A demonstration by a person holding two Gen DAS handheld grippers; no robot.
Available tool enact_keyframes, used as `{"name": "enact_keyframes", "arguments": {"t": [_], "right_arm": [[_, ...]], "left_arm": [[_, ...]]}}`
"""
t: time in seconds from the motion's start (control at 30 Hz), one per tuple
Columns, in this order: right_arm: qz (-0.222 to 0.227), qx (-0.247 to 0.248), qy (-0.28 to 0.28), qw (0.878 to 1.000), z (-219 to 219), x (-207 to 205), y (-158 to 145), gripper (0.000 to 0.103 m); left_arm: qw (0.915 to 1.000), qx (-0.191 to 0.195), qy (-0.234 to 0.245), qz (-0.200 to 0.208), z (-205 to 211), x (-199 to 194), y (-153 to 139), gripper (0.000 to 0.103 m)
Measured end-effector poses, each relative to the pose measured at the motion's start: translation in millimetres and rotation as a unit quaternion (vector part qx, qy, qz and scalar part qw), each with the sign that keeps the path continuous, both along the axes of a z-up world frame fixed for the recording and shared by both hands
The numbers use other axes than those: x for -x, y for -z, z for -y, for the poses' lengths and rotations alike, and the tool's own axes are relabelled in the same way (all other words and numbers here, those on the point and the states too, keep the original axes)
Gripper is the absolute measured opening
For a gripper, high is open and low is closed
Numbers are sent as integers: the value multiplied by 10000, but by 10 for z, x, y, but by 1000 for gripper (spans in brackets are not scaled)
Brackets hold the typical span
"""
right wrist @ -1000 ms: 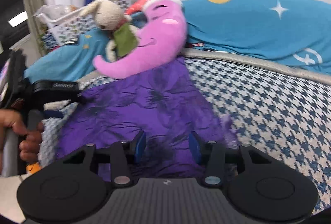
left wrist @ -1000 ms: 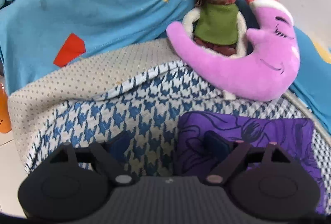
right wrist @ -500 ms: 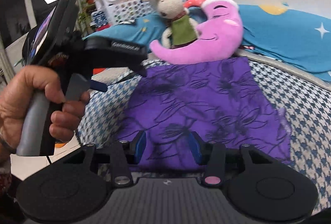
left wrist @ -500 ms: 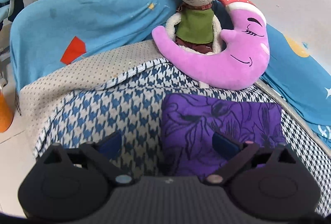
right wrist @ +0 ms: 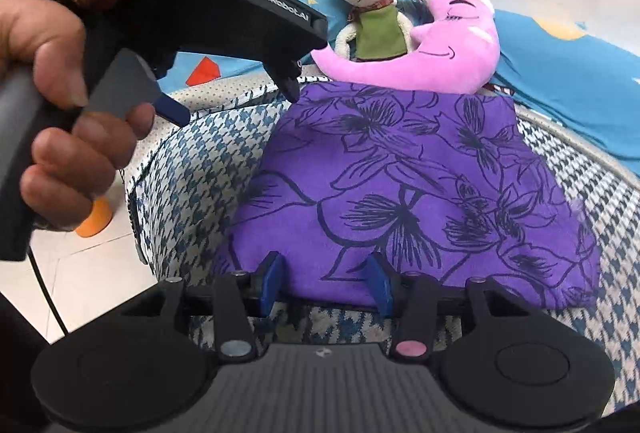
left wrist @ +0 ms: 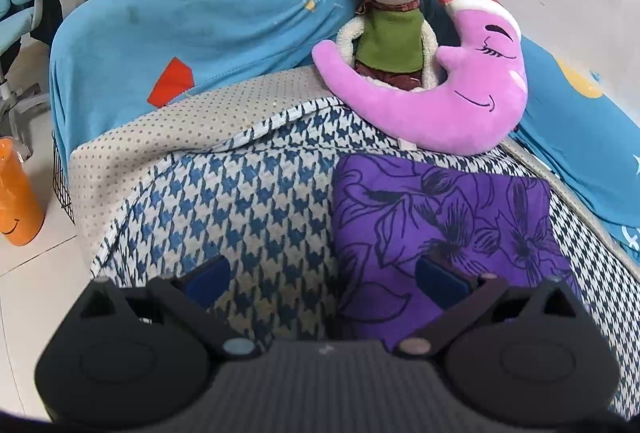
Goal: Fold clothes
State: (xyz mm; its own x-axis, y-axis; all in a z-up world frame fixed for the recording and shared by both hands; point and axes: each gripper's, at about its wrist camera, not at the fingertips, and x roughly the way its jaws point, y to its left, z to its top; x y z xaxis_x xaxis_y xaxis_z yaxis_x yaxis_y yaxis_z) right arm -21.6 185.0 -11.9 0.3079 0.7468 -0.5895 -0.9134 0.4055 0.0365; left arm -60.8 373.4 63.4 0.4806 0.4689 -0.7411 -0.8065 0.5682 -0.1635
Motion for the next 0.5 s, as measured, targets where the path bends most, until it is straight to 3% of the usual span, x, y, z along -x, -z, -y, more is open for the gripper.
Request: {"name": "enact_keyframes", "arguments": {"t": [0.1,0.23,0.4,0.5], "right_arm": [[-144,43,14,9999,10,-34,-43,48],[-734,59,182,9971,102,-145,-193,47],[-825,205,616,9945,245,-252,-361,52],[-937,220,764,9924,361,-335,-453,52]], "left_arm": [[10000,3,95,-17,72,13,3,103],[9998,-16,207,-12,182,46,-3,103],[9995,126,288,-77,330,67,20,103],[9988,-19,438,-213,490,28,24,103]]}}
